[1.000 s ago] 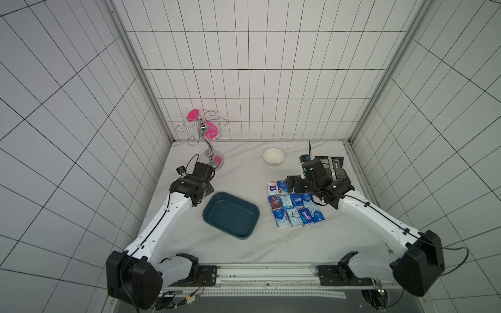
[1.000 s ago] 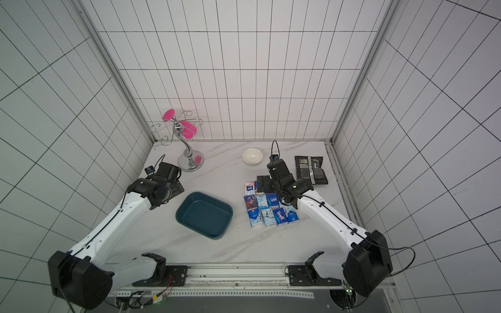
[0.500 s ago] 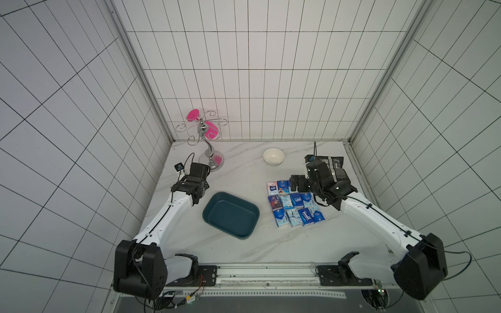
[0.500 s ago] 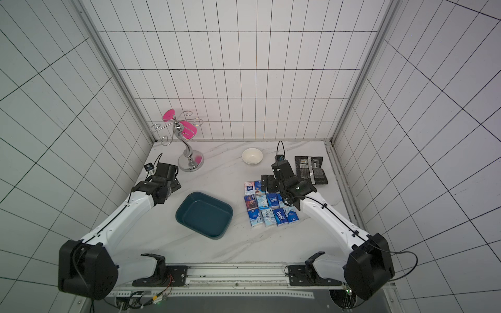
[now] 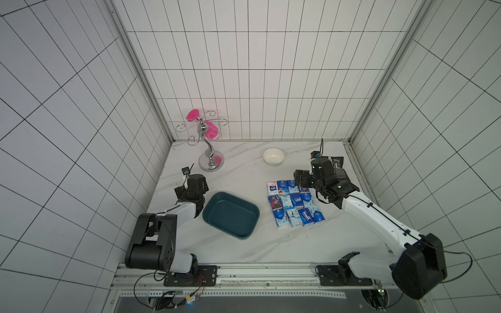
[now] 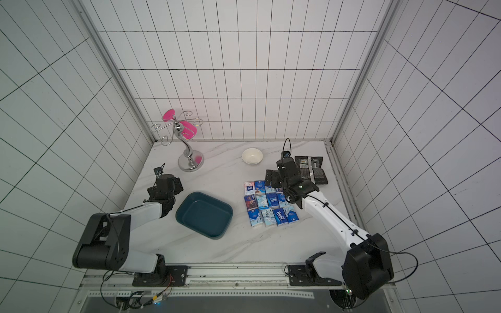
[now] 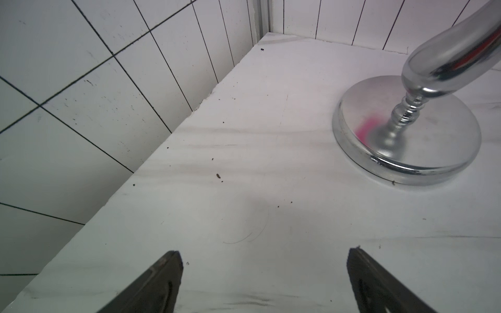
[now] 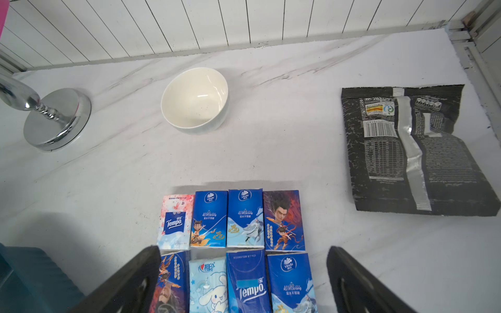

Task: Take the pocket tissues out of the storage box
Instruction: Reset both arms

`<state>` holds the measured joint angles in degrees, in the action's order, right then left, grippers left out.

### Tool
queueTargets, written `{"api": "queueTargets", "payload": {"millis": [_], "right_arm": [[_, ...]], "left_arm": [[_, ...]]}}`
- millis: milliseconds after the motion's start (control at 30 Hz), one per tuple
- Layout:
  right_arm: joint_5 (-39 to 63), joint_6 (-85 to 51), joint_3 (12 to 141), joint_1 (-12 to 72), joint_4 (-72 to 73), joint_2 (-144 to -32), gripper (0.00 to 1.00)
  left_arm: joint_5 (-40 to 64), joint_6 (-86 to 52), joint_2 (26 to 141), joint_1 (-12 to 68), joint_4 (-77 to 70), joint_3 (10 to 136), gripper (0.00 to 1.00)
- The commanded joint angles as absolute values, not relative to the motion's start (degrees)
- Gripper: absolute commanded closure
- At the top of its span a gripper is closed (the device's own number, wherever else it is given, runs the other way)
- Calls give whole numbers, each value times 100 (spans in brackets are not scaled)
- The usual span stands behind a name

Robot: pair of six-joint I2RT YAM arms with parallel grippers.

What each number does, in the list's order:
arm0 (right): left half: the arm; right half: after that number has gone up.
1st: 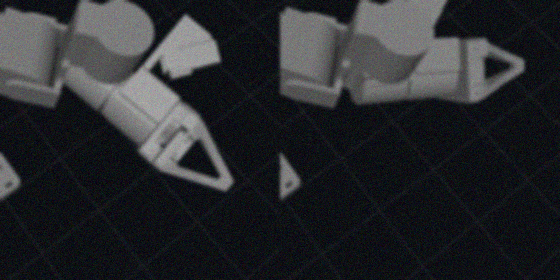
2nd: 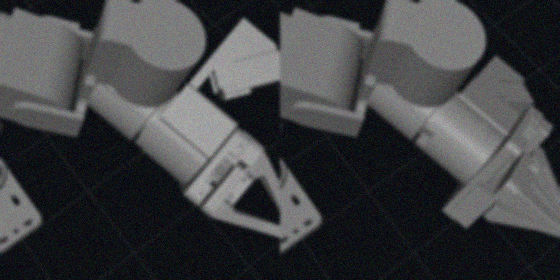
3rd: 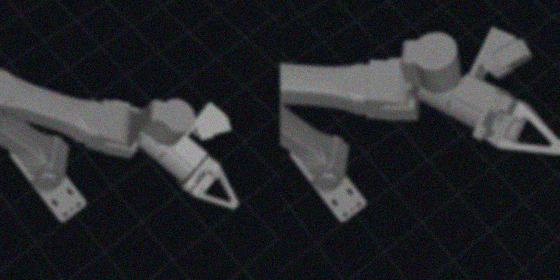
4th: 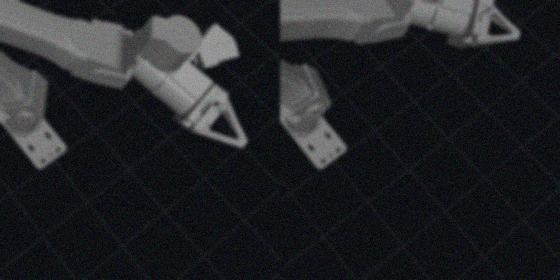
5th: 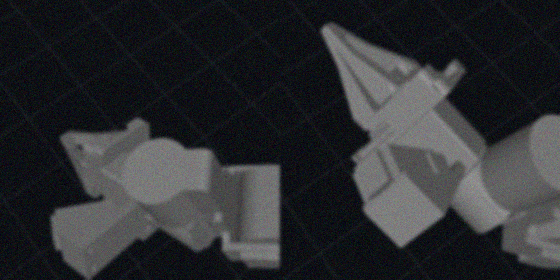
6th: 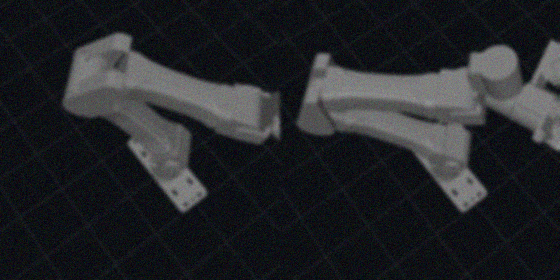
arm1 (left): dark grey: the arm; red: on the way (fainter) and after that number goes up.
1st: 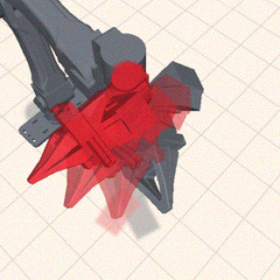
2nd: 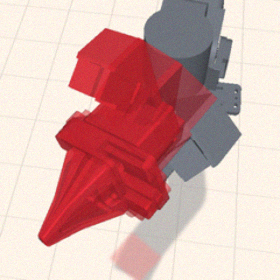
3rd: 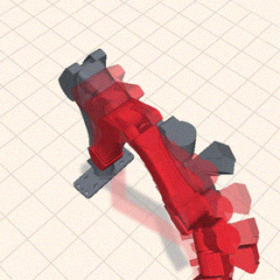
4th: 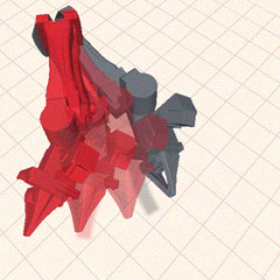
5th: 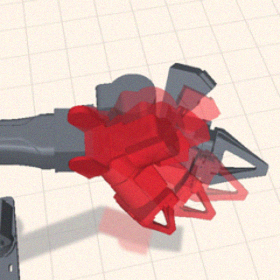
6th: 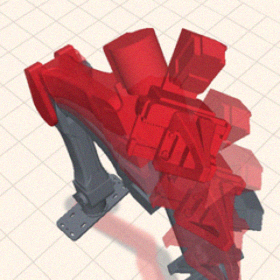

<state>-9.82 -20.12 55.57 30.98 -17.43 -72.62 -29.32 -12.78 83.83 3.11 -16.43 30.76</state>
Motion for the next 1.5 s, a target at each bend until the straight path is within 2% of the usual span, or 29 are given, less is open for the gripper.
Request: {"api": "queueTargets", "payload": {"millis": [0, 233, 300, 433, 633, 833, 1100, 1167, 1467], "right_arm": [[-1102, -1987, 5368, 2865, -1530, -7302, 1], [-1413, -1519, 5130, 2094, -1012, -7222, 1], [-1432, -1322, 4930, 1822, -666, -7181, 1], [-1599, -741, 4178, 1334, 654, -7230, 1], [-1356, -674, 3396, 455, 1984, -7567, 1], [-1449, -313, 2986, 267, 3006, -7977, 1], [-1484, -326, 2277, 152, 5152, -8870, 1], [-1390, -375, 2352, 124, 4804, -8773, 1], [-1387, -360, 2338, 103, 4902, -8807, 1]], "left_arm": [[-2892, -939, 8439, 333, -3154, 3044, 2], [-2276, -754, 8911, 255, -4633, 2478, 4], [-2019, -553, 9059, 272, -5075, 2357, 2], [-1901, -592, 8969, 251, -4690, 2461, 2], [-1891, -600, 8960, 246, -4689, 2468, 2], [-1878, -600, 8960, 229, -4664, 2479, 2], [-1873, -606, 8964, 229, -4666, 2478, 2], [-1872, -606, 8965, 229, -4663, 2478, 2], [-1872, -598, 8970, 226, -4652, 2477, 2]]}}
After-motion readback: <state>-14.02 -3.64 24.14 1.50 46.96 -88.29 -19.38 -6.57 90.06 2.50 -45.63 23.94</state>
